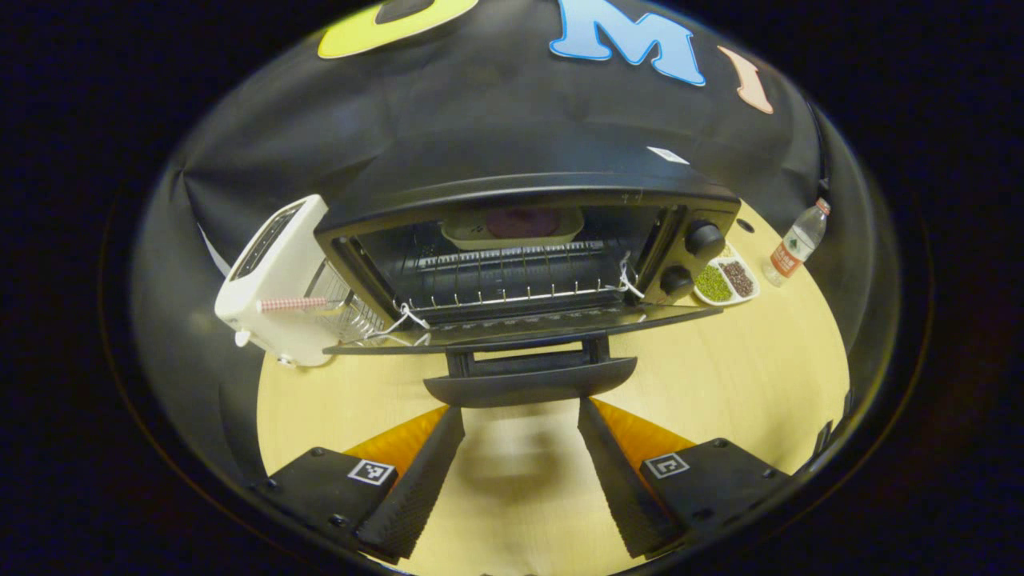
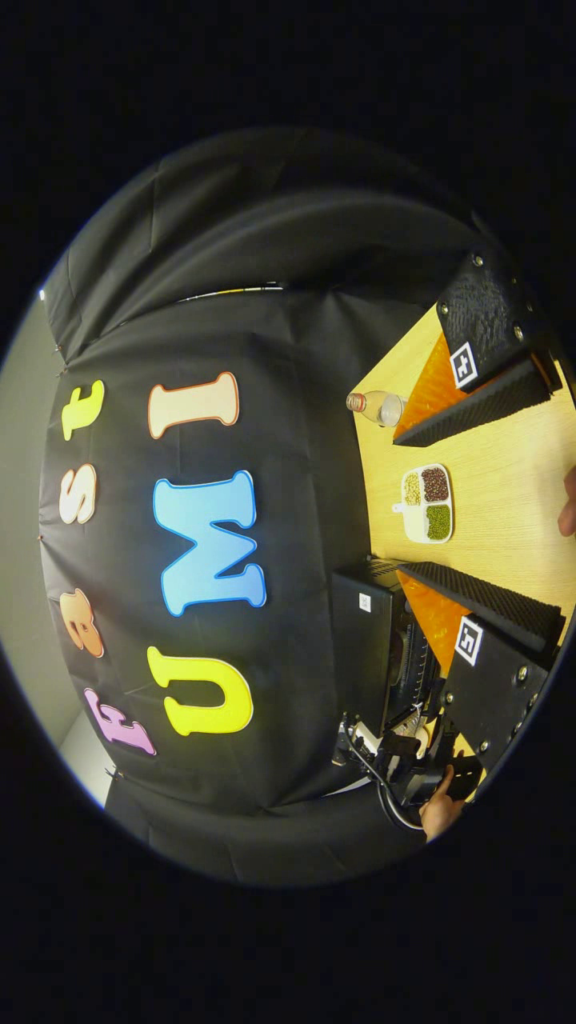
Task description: Open the electric oven with the left hand, put the food in, and close the electric oven.
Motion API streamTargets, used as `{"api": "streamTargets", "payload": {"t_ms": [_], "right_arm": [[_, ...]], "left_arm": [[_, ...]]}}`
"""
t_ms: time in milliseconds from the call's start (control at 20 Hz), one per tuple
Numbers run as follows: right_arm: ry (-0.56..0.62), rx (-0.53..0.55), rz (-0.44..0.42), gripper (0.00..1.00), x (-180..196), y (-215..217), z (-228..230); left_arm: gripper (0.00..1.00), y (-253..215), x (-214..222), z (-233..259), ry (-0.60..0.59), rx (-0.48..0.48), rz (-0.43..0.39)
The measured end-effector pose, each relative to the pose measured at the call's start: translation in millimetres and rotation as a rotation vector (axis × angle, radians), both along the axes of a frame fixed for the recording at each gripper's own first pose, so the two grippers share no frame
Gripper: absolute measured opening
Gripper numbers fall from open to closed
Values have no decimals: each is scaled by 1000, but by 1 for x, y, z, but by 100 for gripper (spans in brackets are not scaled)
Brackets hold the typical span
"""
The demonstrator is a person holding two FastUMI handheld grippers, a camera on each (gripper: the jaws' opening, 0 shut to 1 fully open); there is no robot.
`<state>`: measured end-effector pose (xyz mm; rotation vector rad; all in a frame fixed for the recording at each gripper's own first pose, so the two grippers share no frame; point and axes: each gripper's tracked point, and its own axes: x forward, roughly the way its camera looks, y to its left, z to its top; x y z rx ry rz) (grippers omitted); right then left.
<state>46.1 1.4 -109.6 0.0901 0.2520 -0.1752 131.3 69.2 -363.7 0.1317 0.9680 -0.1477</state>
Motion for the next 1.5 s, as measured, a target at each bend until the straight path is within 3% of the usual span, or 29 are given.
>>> {"api": "streamTargets", "payload": {"t_ms": [200, 500, 800, 1000, 1100, 1350, 1500], "right_arm": [[-3, -5, -7, 88, -1, -4, 2], [-10, -11, 8, 88, -2, -12, 4], [-81, -15, 33, 88, 10, -15, 47], [-172, -9, 38, 88, 10, -13, 94], [-211, -15, 47, 88, 8, -9, 115], [-257, -14, 86, 88, 3, 10, 141], [-269, -12, 94, 88, -1, 19, 148]], "left_arm": [[100, -2, 11, 19, -68, 6, 0], [98, -22, 20, 79, -259, -55, -25], [97, -44, -4, 208, -614, -127, 8], [100, -49, -54, 296, -801, -223, 95], [100, -45, -76, 331, -873, -226, 118], [100, -48, -103, 382, -958, -208, 63], [96, -45, -103, 387, -963, -178, 47]]}}
